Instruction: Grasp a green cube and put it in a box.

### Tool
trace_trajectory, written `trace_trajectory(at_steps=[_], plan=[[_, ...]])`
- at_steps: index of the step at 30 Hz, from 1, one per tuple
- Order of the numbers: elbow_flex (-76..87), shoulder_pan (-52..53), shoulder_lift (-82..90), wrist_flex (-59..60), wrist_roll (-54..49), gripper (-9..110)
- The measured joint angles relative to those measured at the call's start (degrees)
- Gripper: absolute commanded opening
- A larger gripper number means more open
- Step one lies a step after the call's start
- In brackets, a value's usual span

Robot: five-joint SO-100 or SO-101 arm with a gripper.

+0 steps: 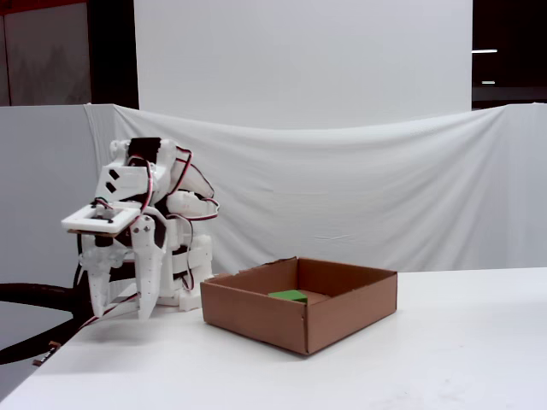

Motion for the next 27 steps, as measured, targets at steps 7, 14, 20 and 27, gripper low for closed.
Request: trace_trajectory(at_steps=[7,14,20,27], plan=[[0.0,-0.18,0.0,0.0,0.0,22],[0.0,-0.18,0.0,0.0,0.0,22],[0.0,-0.18,0.0,0.0,0.35,22],[0.0,-0.18,0.0,0.0,0.7,22]])
